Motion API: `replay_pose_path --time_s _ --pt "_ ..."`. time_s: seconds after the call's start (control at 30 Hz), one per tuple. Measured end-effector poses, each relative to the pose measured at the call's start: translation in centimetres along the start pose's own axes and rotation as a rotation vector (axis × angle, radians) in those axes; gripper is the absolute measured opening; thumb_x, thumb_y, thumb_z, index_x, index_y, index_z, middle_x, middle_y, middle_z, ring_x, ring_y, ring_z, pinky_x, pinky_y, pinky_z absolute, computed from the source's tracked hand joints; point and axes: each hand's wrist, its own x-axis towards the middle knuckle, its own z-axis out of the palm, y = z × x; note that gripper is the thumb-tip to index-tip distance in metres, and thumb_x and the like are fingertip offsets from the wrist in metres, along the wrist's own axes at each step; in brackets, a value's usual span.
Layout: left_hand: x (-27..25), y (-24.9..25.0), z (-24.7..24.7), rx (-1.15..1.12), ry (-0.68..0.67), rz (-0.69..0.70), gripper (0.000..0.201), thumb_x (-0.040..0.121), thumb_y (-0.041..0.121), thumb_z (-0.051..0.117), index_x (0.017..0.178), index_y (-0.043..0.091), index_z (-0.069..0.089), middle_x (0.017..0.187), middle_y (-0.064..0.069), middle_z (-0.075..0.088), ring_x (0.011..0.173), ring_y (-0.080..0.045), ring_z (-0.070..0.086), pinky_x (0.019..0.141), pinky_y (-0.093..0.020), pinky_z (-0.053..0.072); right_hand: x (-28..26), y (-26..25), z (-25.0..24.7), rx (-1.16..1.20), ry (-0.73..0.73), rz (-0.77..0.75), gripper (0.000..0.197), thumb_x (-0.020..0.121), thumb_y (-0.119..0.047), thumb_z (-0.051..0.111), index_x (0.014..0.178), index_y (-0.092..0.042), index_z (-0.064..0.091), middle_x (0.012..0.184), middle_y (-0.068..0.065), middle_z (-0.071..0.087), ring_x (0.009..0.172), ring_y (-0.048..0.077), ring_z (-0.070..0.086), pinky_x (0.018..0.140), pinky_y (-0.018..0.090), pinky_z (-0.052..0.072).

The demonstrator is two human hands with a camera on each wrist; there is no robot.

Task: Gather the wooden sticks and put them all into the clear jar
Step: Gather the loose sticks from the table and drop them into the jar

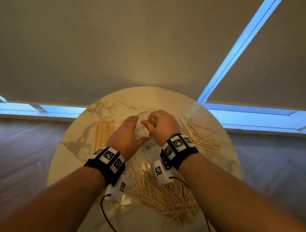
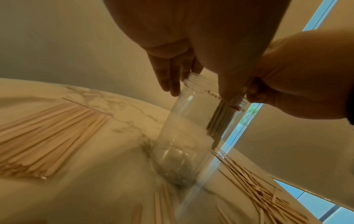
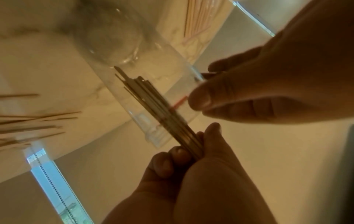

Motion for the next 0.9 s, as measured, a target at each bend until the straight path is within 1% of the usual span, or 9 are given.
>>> replay_pose_path --time_s 0.13,0.3,0.37,0.43,0.5,0.6,0.7,0.8,0.9 --pt "0.2 0.2 -0.1 -0.002 0.033 0.003 0.087 0.086 0.052 0.073 0.157 0.019 0.035 0.161 -0.001 0.041 0.142 -0.020 0.046 0.112 -0.039 0.043 -0.4 0.7 1.3 0.019 -0.010 0.024 0.037 0.087 -0.058 0.069 0.091 -0.021 0.068 0.092 -0.006 0.051 0.083 0.017 0.056 0.076 0.034 0.049" --pt "0.1 0.6 -0.2 -0.033 0.077 0.018 0.082 0.083 0.050 0.076 0.152 0.024 0.040 0.153 0.002 0.050 0.134 -0.021 0.053 0.101 -0.037 0.047 -2.6 1.7 -0.2 0.194 0.085 0.004 0.063 0.075 -0.076 0.063 0.117 -0.029 0.067 0.102 -0.013 0.051 0.093 0.006 0.053 0.080 0.023 0.047" --pt "-0.5 0.0 0.2 -0.086 0.115 -0.009 0.088 0.075 0.054 0.081 0.149 0.027 0.041 0.147 0.004 0.053 0.129 -0.020 0.055 0.097 -0.036 0.048 -3.5 4.8 -1.4 0.200 0.144 0.013 0.047 0.082 -0.065 0.062 0.113 -0.030 0.069 0.103 -0.014 0.053 0.096 0.008 0.056 0.086 0.028 0.050" --pt "-1.7 -1.0 0.9 -0.096 0.153 -0.081 0.098 0.071 0.052 0.085 0.151 0.026 0.035 0.151 0.000 0.047 0.133 -0.023 0.052 0.105 -0.044 0.048 -3.9 10.0 -2.3 0.102 0.131 0.113 0.035 0.083 -0.043 0.067 0.114 -0.028 0.069 0.112 -0.008 0.056 0.108 0.019 0.059 0.095 0.040 0.051" --pt "-3.4 -2.0 2.1 -0.066 0.185 -0.117 0.094 0.071 0.043 0.087 0.148 0.023 0.038 0.146 -0.004 0.047 0.128 -0.027 0.054 0.104 -0.048 0.049 -3.7 15.6 -3.0 -0.097 -0.033 0.323 0.050 0.081 -0.033 0.071 0.130 -0.029 0.061 0.135 -0.001 0.052 0.126 0.029 0.053 0.104 0.043 0.048" --pt "-6.3 -2.4 4.4 0.003 0.069 -0.126 0.078 0.074 0.037 0.083 0.142 0.026 0.046 0.141 -0.001 0.046 0.126 -0.026 0.053 0.102 -0.043 0.049 -3.1 22.1 -3.3 -0.290 -0.262 0.507 0.082 0.079 -0.037 0.073 0.152 -0.030 0.037 0.160 0.005 0.032 0.144 0.035 0.034 0.114 0.048 0.040" --pt "-9.2 -1.8 7.3 0.111 -0.130 -0.066 0.071 0.078 0.041 0.077 0.142 0.032 0.047 0.146 0.006 0.042 0.132 -0.019 0.045 0.109 -0.032 0.041 -2.6 25.2 -2.5 -0.322 -0.322 0.492 0.094 0.070 -0.043 0.074 0.152 -0.029 0.029 0.157 0.007 0.033 0.143 0.036 0.034 0.113 0.054 0.040" --pt "-11.2 -1.1 9.2 0.131 -0.246 -0.034 0.072 0.080 0.043 0.073 0.145 0.033 0.045 0.152 0.009 0.036 0.139 -0.016 0.038 0.114 -0.026 0.031 -2.9 25.9 -1.5 -0.414 -0.288 0.423 0.083 0.073 -0.043 0.071 0.146 -0.027 0.035 0.146 0.008 0.041 0.132 0.037 0.044 0.106 0.052 0.045" --pt "-12.2 -0.7 10.0 0.134 -0.296 -0.063 0.072 0.081 0.043 0.073 0.146 0.030 0.045 0.154 0.007 0.035 0.142 -0.018 0.036 0.116 -0.025 0.028 -4.4 25.4 -1.0 -0.473 -0.227 0.282 0.054 0.086 -0.032 0.062 0.138 -0.024 0.052 0.138 0.008 0.051 0.123 0.034 0.050 0.102 0.047 0.047"
